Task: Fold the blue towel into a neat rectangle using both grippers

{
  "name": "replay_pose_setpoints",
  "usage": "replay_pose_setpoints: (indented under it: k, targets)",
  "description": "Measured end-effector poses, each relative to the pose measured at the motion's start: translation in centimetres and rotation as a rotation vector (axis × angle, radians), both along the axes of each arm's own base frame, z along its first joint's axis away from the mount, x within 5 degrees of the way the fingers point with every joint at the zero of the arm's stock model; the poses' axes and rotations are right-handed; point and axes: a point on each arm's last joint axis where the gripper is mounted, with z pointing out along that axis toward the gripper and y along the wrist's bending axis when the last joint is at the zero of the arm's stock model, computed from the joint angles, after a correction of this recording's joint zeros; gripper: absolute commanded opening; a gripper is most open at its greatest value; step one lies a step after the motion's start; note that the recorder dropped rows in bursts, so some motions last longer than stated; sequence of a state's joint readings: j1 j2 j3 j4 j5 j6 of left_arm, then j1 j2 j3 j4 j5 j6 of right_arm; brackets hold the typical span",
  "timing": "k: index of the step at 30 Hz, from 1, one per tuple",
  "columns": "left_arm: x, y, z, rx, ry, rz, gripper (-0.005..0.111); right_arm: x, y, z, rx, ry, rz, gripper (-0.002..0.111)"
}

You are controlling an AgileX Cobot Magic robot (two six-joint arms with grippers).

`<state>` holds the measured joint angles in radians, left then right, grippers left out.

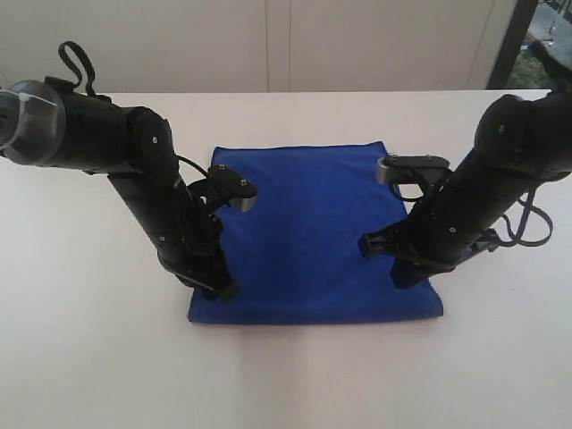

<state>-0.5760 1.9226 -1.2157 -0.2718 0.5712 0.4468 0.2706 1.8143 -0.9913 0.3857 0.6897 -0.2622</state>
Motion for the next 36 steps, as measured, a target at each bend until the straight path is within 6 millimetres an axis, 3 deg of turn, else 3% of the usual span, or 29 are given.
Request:
replay_pose_setpoints:
  k: [8,27,31,36]
  targets:
    - [-0.2,0.2,-0.7,0.005,0.008,0.008,0.000,-0.1,-0.1,-1.6,-0.026,0.073,-0.010,0.000]
    - [-0.4,0.3,-1.1,0.004,0.012,0.019,0.000,-0.3,-0.5,-1.6,-0.074,0.121,-0.135,0.000]
    - [-0.4,0.3,-0.8,-0.003,0.002,0.020,0.000,0.0,-0.7,-0.9,-0.078,0.055,-0.131,0.000]
    - [-0.5,0.5,-0.3,0.005,-0.014,0.006,0.000,0.1,-0.8,2.2,-0.052,-0.081,-0.112,0.000]
